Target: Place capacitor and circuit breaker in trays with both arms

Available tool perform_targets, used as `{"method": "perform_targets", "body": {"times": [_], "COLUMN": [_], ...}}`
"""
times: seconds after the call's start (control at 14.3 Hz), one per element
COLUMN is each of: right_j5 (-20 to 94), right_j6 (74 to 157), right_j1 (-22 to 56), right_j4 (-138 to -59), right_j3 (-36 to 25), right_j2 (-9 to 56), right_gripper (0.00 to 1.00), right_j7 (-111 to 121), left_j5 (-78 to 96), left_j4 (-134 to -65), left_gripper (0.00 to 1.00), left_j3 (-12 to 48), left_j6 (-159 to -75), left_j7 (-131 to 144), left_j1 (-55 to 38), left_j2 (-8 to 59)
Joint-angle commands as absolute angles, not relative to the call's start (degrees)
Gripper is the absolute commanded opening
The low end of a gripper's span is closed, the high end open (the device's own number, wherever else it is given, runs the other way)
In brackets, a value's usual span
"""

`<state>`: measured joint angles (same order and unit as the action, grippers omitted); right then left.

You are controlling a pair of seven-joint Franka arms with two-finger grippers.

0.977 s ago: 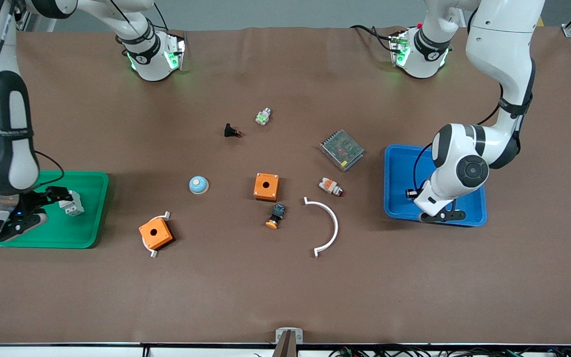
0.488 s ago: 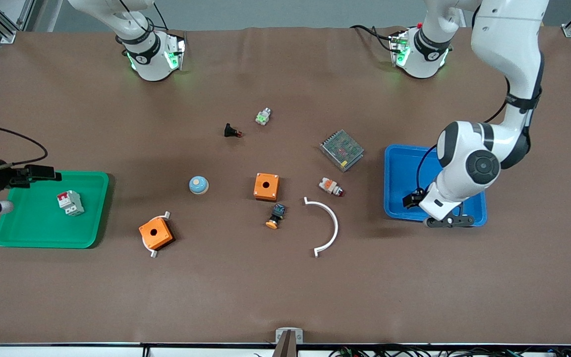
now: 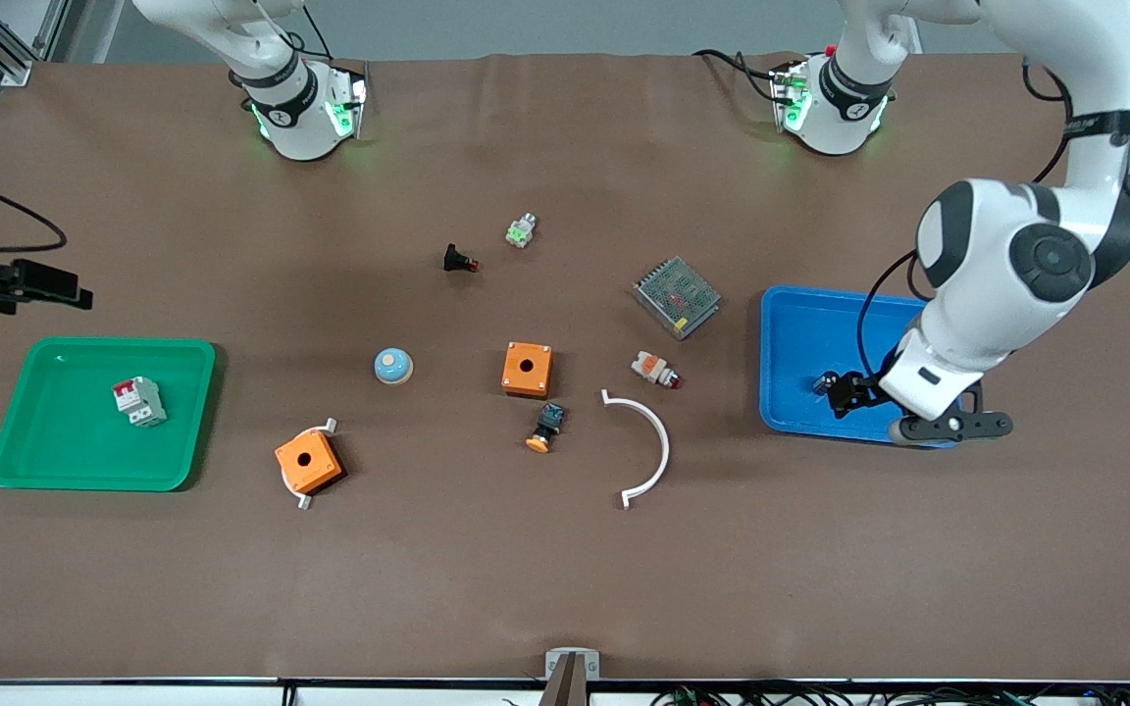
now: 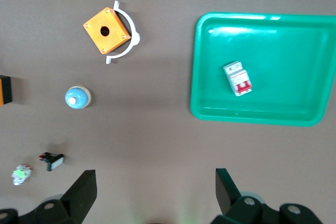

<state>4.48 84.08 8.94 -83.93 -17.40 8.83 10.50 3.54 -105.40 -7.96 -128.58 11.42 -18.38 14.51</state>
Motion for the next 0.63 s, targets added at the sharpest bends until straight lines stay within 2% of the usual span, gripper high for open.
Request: {"method": "perform_targets", "body": {"times": [0.0,0.21,0.42,0.56], "right_j5": [0.7,0.9,1.4,1.5], "right_j6": [85.0,87.0,87.5,87.5], "right_j1": [12.2,13.0,13.2,13.3], "right_j4": [-85.4,-85.2,-85.2,-85.2], "right_j3": [-17.2,-17.1,-17.1,-17.1], "right_j2": [5.3,5.3,5.3,4.8], "right_gripper": [1.0,1.0,1.0,1.0], "right_j7": [9.1,9.1,9.1,9.1], "left_j5": [3.3,2.7,2.5,2.5], "left_j4": [-105.7,-104.3,-100.0,-97.7], "left_gripper": [1.0,1.0,1.0,1.0], "left_j3": [-8.2,-7.7,-7.8,-5.3], "left_j6": [-126.5,-122.7,-113.1,-108.0], "left_j7": [12.7,12.6,10.3,5.4], "left_j1": [-18.0,-15.4,-14.4,-11.5], "left_j2": [9.6,4.9,2.1,1.3]}}
